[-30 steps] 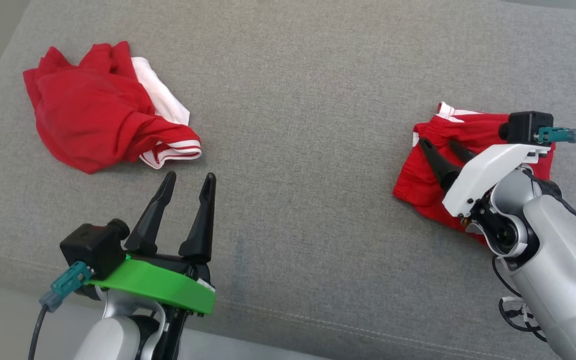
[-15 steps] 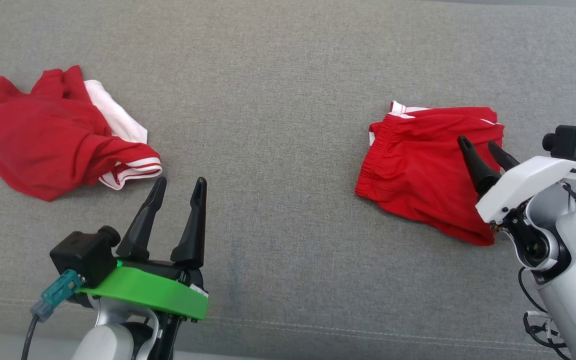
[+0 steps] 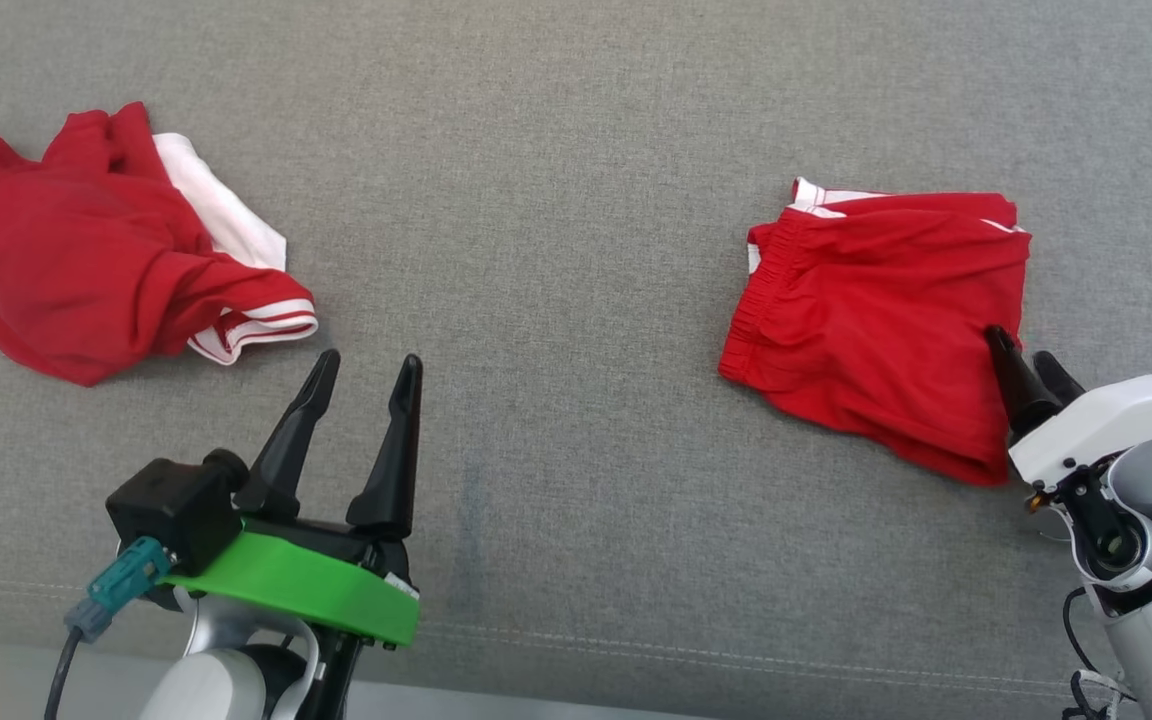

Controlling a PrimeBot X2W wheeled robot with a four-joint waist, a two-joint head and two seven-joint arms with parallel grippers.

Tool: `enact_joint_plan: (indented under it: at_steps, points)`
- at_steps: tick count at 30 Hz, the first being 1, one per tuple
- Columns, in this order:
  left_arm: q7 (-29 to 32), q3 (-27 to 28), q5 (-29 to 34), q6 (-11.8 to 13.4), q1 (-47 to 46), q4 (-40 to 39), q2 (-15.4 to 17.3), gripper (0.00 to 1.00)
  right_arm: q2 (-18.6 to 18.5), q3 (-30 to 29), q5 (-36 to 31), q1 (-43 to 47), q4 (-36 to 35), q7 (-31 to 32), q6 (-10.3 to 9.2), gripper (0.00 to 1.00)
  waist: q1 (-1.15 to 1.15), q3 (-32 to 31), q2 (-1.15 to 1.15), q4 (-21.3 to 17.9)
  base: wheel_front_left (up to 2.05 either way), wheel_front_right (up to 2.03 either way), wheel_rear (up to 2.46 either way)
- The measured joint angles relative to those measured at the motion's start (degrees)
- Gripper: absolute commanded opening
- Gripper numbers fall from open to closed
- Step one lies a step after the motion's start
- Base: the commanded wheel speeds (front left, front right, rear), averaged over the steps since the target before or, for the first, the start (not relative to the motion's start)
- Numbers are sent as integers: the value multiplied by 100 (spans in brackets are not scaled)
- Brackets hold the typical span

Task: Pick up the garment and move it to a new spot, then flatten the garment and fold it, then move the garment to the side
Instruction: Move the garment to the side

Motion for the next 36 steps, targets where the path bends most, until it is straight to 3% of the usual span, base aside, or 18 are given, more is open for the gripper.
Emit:
enact_joint_plan:
  at_steps: [3,10,11,12,13,22,30,36]
  points:
    - [34,-3,13,0,-13,-36,3,100,57,-103,167,1,5,-45,12,100,0,66,0,52,0,0,0]
    - [37,1,13,14,-51,-59,3,100,156,-279,502,-92,53,-82,237,100,0,185,0,193,0,0,0]
    - [51,-3,13,14,-51,-60,3,100,167,-312,565,-122,65,-82,254,85,0,198,0,214,0,0,0]
    - [80,-3,14,14,-52,-62,3,100,166,-324,594,-153,75,-82,259,29,0,210,0,233,0,0,0]
    - [81,-3,14,14,-53,-64,3,100,156,-332,609,-192,82,-71,292,0,0,224,0,253,0,0,0]
    - [86,9,13,15,-114,-79,-2,100,-374,-210,468,-727,115,369,458,0,0,377,0,439,0,0,0]
    - [136,35,14,15,-170,-77,7,100,-1139,-289,304,-1652,124,910,458,0,0,545,0,667,0,0,0]
    - [163,121,15,34,-169,-102,66,100,-1371,-214,247,-1947,364,1338,439,0,0,671,0,783,0,0,0]
